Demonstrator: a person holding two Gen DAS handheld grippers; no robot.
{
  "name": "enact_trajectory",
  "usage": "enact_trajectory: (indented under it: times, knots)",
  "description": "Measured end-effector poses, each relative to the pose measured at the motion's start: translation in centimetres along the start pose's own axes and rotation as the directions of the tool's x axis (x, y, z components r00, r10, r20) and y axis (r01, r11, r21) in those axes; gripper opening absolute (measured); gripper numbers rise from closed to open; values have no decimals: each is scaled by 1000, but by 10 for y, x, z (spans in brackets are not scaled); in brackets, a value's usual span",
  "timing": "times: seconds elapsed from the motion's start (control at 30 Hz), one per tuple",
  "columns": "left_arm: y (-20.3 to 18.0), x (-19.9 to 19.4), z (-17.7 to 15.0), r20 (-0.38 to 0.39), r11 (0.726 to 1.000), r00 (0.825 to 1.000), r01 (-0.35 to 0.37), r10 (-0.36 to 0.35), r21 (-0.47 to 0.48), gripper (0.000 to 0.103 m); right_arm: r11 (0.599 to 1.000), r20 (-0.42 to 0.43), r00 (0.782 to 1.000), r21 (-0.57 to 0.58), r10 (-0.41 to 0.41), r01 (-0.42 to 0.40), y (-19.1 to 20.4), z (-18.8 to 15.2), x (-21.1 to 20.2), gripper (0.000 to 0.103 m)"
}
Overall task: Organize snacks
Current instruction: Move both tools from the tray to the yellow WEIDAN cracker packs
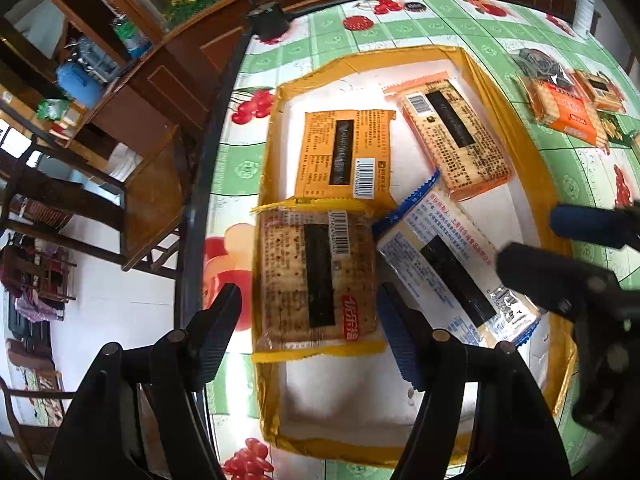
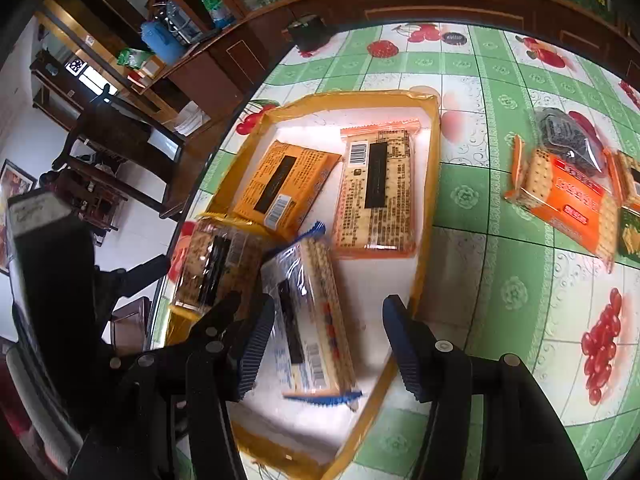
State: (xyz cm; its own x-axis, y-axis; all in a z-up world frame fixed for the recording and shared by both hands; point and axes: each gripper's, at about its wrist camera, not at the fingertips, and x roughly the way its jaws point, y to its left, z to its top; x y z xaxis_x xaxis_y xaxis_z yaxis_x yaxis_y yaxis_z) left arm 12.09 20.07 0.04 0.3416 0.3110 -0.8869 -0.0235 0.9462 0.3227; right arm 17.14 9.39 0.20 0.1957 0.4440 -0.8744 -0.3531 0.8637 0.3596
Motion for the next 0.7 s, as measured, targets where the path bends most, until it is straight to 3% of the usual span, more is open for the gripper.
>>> enact_trajectory:
  times: [0.23, 0.37, 0.53, 0.7]
  knots:
    - [-10, -45, -13, 98, 996, 995, -1, 9, -85, 70, 1000, 69, 998, -7, -1, 2, -11, -32, -41, 59]
    - [-39, -73, -14, 133, 993, 989, 82, -69, -88, 70, 1000, 110, 994, -4, -26, 27, -43, -59, -72, 62]
    - [-103, -96, -9, 133, 983, 975, 184, -179, -24, 69, 988, 149, 979, 87, -138, 126, -126, -84, -111, 63]
    - [-168, -99, 2, 90, 966, 962, 256, -258, 32, 69, 927, 149, 943, 283, -297, 247, -237, -101, -149, 64]
